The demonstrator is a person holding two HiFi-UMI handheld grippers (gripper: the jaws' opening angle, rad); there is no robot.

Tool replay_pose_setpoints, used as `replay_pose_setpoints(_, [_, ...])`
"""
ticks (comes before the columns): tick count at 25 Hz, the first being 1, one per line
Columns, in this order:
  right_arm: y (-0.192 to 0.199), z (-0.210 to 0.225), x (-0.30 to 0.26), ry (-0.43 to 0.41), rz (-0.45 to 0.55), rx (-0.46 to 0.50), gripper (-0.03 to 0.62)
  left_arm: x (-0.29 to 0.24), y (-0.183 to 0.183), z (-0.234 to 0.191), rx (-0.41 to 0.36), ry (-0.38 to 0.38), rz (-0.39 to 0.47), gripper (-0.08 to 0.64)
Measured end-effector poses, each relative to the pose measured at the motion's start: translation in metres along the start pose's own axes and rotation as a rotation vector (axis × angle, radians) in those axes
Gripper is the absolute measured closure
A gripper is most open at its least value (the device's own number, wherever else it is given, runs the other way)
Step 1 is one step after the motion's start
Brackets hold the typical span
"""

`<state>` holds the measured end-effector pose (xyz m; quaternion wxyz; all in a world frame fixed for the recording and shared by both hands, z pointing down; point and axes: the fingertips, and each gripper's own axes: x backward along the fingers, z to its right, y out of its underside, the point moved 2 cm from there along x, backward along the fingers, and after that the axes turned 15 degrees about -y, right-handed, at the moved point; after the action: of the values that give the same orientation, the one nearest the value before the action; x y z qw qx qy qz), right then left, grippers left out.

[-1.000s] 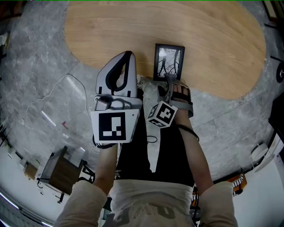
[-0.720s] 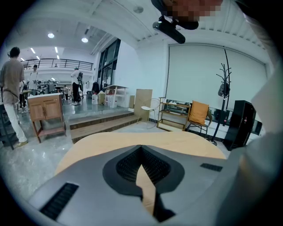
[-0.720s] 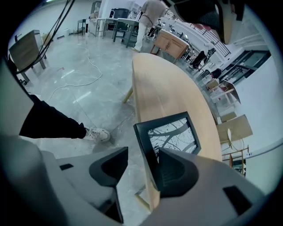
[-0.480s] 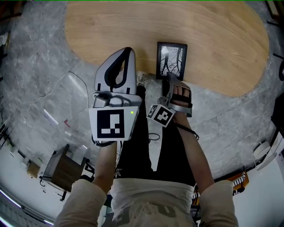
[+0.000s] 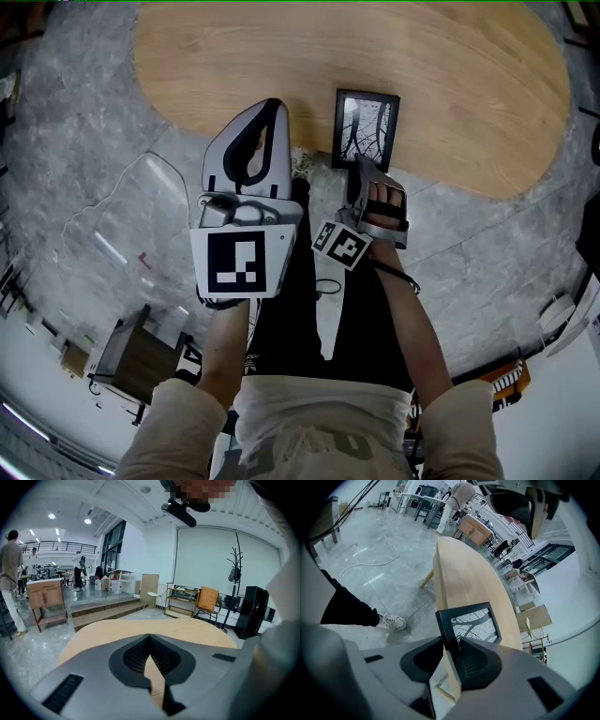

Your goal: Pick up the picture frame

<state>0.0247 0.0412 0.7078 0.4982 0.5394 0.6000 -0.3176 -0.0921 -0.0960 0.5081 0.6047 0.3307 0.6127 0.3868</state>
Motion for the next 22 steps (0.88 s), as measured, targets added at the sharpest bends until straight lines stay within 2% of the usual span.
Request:
replay_pose_setpoints(15, [0.002,-0.0012,-0.0012,0.003,-0.013,-0.01,0.483,-0.0049,-0.0006,0.0006,0.0,0.004,0.002,0.551])
replay_pose_setpoints(22, [0.0011,-0.0018,-0.0005,0.003,-0.013,0.015,0.489,-0.0056,-0.0025,-0.0009,-0.003,0.002,-0.001,0.551])
